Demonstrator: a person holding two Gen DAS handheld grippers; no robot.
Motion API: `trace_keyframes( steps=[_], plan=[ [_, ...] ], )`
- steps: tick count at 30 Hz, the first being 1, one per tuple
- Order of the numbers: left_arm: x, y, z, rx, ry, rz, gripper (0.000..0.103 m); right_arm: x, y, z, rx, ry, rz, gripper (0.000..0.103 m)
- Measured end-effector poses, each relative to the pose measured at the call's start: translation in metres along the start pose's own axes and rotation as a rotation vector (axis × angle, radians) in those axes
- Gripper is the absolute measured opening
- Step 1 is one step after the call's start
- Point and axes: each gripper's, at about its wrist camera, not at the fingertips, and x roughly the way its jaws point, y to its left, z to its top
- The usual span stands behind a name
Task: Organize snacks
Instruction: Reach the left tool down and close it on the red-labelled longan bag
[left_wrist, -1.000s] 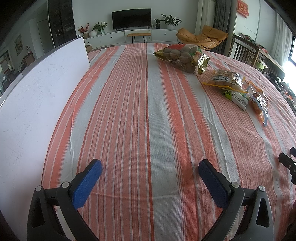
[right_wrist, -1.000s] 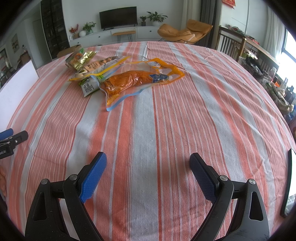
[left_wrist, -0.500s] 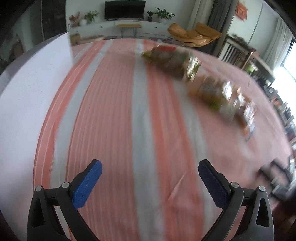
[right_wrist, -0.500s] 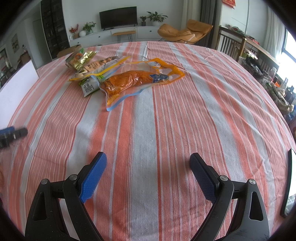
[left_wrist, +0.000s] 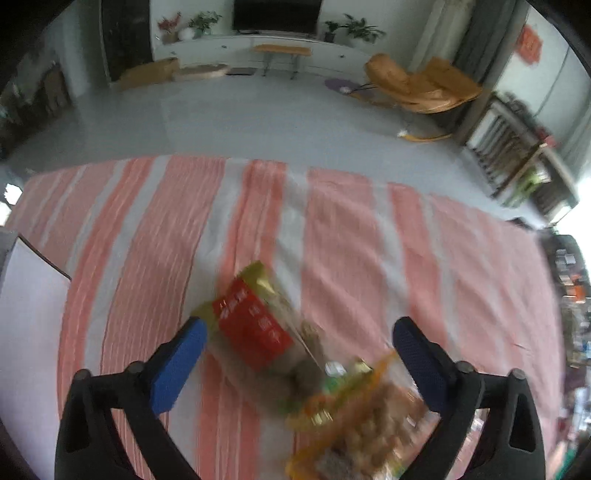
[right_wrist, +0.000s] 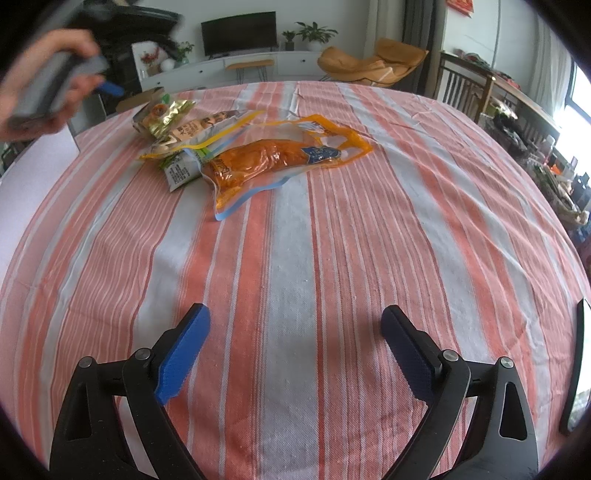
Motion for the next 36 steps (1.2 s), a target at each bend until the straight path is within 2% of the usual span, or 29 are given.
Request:
trace_keyframes(
  steps=[4, 5, 7, 11, 13, 14, 16, 20, 22, 23, 24, 26, 30, 32, 36],
  plan=[
    [0.015, 0.015, -0.014, -0.033, -0.034, 0.128, 0.095, 0.000, 0.000, 0.000, -0.001, 0.000, 0.001, 0.096],
    [0.016, 0.025, -0.017, -0.062, -0.037, 0.117, 0.098, 0.000, 0.000, 0.000, 0.000, 0.001, 0.000, 0.096],
    [0.018, 0.042, -0.022, -0.132, -0.023, 0.049, 0.098, 0.000, 0.000, 0.000, -0.001, 0.001, 0.001, 0.096],
    [0.033, 0.074, -0.032, -0.294, 0.072, -0.100, 0.103, 0.000, 0.000, 0.000, -0.001, 0.001, 0.001, 0.096],
    [0.039, 0.083, -0.040, -0.366, 0.101, -0.162, 0.103, 0.000, 0.000, 0.000, -0.001, 0.001, 0.001, 0.096],
    [0.039, 0.085, -0.043, -0.382, 0.091, -0.174, 0.103, 0.000, 0.000, 0.000, -0.001, 0.001, 0.001, 0.096],
    [0.039, 0.075, -0.046, -0.329, 0.097, -0.152, 0.103, 0.000, 0.000, 0.000, -0.001, 0.001, 0.001, 0.096],
    [0.041, 0.037, -0.048, -0.112, 0.161, -0.088, 0.103, 0.000, 0.000, 0.000, -0.001, 0.001, 0.001, 0.096],
    [0.038, 0.027, -0.053, -0.048, 0.115, -0.053, 0.090, 0.000, 0.000, 0.000, -0.001, 0.001, 0.001, 0.096],
    [0.033, 0.025, -0.055, -0.052, 0.081, -0.086, 0.074, 0.000, 0.000, 0.000, -0.001, 0.001, 0.001, 0.096],
    [0.030, 0.024, -0.058, -0.056, 0.074, -0.077, 0.069, -0.001, 0.000, 0.000, -0.001, 0.001, 0.001, 0.096],
    [0.022, 0.022, -0.067, -0.022, 0.069, -0.085, 0.067, -0.001, 0.000, -0.001, -0.001, 0.001, 0.002, 0.096],
    [-0.011, 0.027, -0.110, 0.125, 0.038, -0.076, 0.067, -0.001, 0.000, 0.000, -0.001, 0.001, 0.002, 0.096],
    [-0.039, 0.047, -0.147, 0.187, 0.023, -0.074, 0.067, -0.001, 0.000, -0.001, -0.001, 0.001, 0.002, 0.096],
    [-0.079, 0.095, -0.211, 0.237, -0.005, -0.035, 0.067, -0.001, 0.000, -0.001, -0.001, 0.001, 0.002, 0.096]
  ],
)
